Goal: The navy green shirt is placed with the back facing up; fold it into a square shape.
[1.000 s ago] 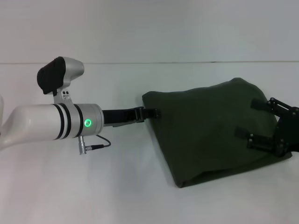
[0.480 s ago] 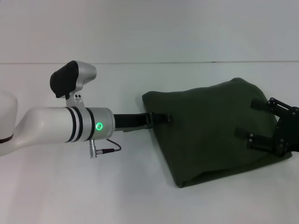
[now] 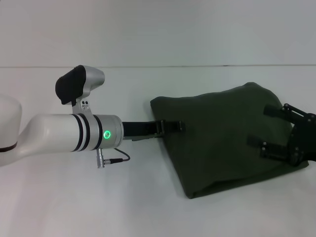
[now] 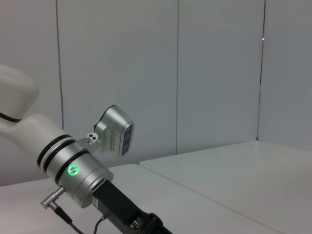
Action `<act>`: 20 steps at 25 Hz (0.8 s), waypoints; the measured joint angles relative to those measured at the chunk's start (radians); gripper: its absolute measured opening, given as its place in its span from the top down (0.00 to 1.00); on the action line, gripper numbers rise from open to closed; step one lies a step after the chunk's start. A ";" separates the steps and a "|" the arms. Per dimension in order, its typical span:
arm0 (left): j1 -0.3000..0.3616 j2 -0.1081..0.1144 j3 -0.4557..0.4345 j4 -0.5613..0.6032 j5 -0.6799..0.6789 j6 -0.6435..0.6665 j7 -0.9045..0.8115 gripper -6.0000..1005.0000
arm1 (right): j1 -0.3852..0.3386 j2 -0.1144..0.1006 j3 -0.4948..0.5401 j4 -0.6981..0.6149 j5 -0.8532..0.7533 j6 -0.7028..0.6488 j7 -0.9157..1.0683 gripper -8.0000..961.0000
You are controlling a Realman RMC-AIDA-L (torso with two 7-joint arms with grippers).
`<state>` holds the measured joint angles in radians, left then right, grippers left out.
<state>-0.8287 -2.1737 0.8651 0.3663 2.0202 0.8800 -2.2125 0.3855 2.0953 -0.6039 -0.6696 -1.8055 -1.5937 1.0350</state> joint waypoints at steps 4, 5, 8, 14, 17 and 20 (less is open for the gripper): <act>-0.003 0.000 0.004 -0.008 0.000 -0.003 0.002 0.17 | 0.003 0.000 0.000 0.002 0.000 0.000 0.000 0.04; -0.004 0.000 0.007 -0.008 0.000 -0.003 0.002 0.17 | 0.003 0.000 0.000 0.002 0.000 0.000 0.000 0.04; -0.007 0.000 0.014 -0.009 0.000 -0.003 0.002 0.17 | 0.006 0.000 0.000 0.003 0.000 0.000 0.000 0.04; -0.002 0.002 0.015 -0.009 0.001 -0.022 0.002 0.17 | 0.007 0.000 0.000 -0.001 0.000 -0.001 0.012 0.04; -0.004 0.001 0.015 -0.009 0.001 -0.021 0.002 0.17 | 0.007 0.000 0.001 -0.001 0.000 -0.003 0.014 0.04; -0.009 0.000 0.021 -0.009 0.000 -0.014 0.002 0.17 | 0.008 0.000 0.000 -0.002 0.000 -0.002 0.014 0.04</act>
<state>-0.8378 -2.1735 0.8863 0.3574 2.0205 0.8657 -2.2106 0.3934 2.0953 -0.6043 -0.6711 -1.8054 -1.5960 1.0492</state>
